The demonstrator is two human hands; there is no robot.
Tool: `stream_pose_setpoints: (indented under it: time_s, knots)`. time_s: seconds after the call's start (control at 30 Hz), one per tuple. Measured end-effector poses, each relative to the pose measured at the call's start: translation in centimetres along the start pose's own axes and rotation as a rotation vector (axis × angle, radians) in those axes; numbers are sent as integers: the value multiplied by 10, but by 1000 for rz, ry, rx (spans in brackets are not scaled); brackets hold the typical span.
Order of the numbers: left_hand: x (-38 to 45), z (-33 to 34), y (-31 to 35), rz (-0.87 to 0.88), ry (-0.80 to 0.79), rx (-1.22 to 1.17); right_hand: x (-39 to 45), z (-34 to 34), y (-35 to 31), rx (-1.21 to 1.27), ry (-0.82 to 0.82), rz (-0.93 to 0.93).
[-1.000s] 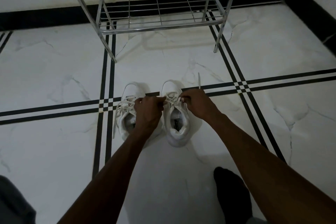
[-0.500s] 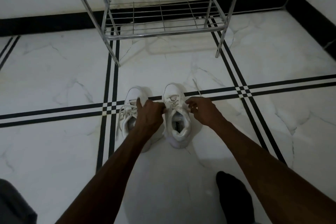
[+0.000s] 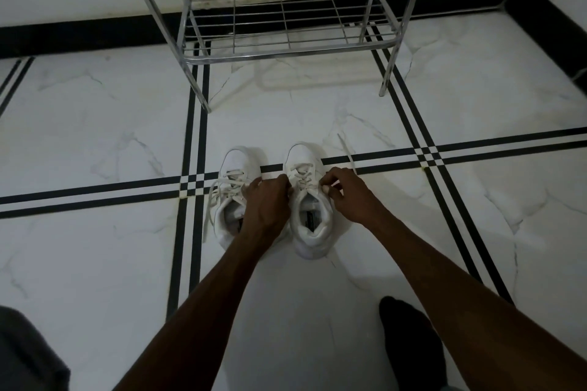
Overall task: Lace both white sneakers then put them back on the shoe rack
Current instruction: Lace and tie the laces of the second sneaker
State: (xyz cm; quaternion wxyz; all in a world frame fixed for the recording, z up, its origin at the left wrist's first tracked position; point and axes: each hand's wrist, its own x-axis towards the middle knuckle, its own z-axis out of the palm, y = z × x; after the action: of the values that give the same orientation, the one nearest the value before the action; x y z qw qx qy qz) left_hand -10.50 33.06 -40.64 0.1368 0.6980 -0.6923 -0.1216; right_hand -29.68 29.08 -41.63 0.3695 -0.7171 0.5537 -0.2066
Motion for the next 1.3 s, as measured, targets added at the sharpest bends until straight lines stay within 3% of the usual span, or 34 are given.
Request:
stream_pose_setpoints:
  time_s: [0.2, 0.4, 0.67, 0.77, 0.87, 0.93, 1.03, 1.1, 1.2, 1.3]
  knots:
    - [-3, 10, 3, -68, 58, -179, -6, -6, 4, 332, -52, 202]
    - [-4, 7, 6, -37, 49, -191, 3, -7, -5, 12, 129, 170]
    - [-6, 17, -5, 16, -11, -172, -6, -3, -1, -78, 172, 200]
    - [-4, 12, -3, 0, -28, -281, -4, -3, -1, -76, 115, 250]
    - [1, 8, -6, -75, -48, -388, -5, -15, 0, -118, -58, 291]
    - [2, 2, -6, -138, -82, -479, -6, -26, 1, 89, -110, 334]
    - [4, -11, -4, -302, -110, -695, -6, -37, -8, 758, -47, 446]
    - [8, -18, 0, -347, -101, -888, 1, -41, -12, 1013, -23, 445]
    - [20, -26, 7, -346, -133, -1226, 8, -44, -20, 1134, -48, 404]
    - [28, -28, 13, -320, -123, -1327, 10, -44, -29, 1058, -49, 331]
